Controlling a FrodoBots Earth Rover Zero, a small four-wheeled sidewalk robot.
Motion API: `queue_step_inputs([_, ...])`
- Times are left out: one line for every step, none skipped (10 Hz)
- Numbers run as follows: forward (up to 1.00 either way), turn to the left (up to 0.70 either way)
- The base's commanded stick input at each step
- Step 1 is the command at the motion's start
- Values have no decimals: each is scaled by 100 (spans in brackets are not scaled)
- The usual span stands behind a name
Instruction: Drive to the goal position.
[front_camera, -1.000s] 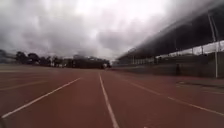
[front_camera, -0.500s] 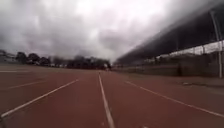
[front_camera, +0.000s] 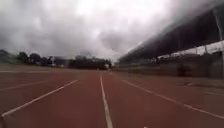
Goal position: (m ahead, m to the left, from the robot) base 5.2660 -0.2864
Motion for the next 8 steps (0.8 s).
queue_step_inputs([70, 0])
queue_step_inputs([70, 0])
queue_step_inputs([70, 0])
queue_step_inputs([70, 0])
queue_step_inputs([70, 0])
queue_step_inputs([70, 0])
queue_step_inputs([70, 0])
queue_step_inputs([70, 0])
